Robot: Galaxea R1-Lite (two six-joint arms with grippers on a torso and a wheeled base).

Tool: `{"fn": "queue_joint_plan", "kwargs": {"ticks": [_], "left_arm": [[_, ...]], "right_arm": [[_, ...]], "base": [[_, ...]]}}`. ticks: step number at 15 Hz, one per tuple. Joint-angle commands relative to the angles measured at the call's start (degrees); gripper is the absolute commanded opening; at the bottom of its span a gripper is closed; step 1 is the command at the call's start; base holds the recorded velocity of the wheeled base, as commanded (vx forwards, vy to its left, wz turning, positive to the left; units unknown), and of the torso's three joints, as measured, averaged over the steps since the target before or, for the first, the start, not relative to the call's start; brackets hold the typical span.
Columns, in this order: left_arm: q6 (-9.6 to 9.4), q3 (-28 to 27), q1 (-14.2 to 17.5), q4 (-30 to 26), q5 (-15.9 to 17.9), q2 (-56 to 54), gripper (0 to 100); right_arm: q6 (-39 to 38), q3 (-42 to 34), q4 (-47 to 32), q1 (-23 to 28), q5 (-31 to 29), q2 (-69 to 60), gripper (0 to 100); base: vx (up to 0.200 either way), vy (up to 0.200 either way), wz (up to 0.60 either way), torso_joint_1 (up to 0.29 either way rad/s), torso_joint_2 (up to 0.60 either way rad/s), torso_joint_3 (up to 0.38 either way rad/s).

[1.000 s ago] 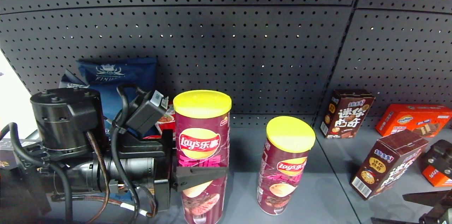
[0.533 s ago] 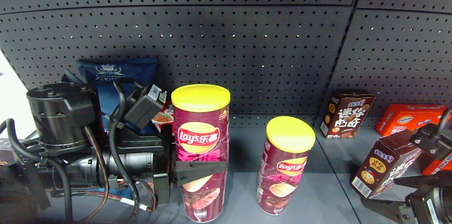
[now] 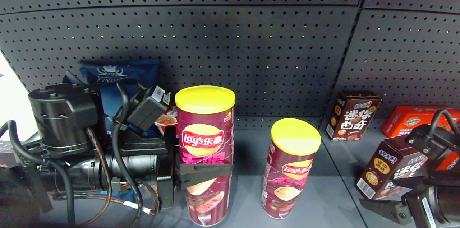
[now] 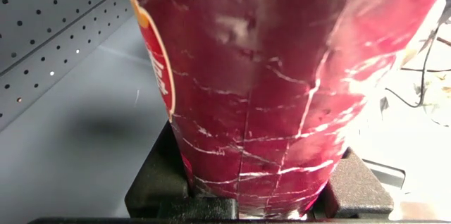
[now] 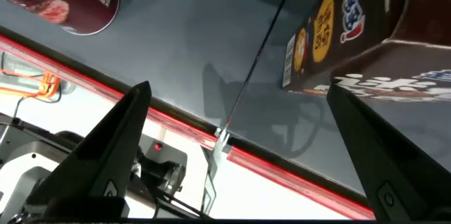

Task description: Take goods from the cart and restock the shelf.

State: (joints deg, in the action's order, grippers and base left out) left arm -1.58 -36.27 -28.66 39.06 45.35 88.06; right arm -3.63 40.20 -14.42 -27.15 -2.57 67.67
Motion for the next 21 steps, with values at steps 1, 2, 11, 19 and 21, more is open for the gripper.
{"fn": "queue_joint_plan", "kwargs": {"ticks": [1, 2, 11, 19, 21], "left_arm": [[0.00, -0.03, 0.01, 0.05, 0.00, 0.18, 0], [0.00, -0.03, 0.01, 0.05, 0.00, 0.18, 0], [0.18, -2.40, 0.18, -0.04, -0.17, -0.09, 0], [0.27, -13.04, 0.10, -0.56, -9.40, 8.09, 0], [0.27, -14.80, -1.05, -1.62, -13.71, 10.20, 0]], "right_arm": [[0.21, 0.05, 0.53, 0.43, 0.11, 0.97, 100], [0.47, 0.05, 0.71, 0.52, 0.11, 1.32, 100], [2.49, -6.72, 0.62, -2.91, 2.48, -10.98, 100], [2.93, -14.28, 5.72, -4.67, 2.40, -21.44, 100], [2.93, -15.86, 8.44, -4.76, 2.92, -20.82, 100]], "base": [[0.000, 0.000, 0.00, 0.000, 0.00, 0.000], [0.000, 0.000, 0.00, 0.000, 0.00, 0.000], [0.000, 0.000, 0.00, 0.000, 0.00, 0.000], [0.000, 0.000, 0.00, 0.000, 0.00, 0.000], [0.000, 0.000, 0.00, 0.000, 0.00, 0.000]]}}
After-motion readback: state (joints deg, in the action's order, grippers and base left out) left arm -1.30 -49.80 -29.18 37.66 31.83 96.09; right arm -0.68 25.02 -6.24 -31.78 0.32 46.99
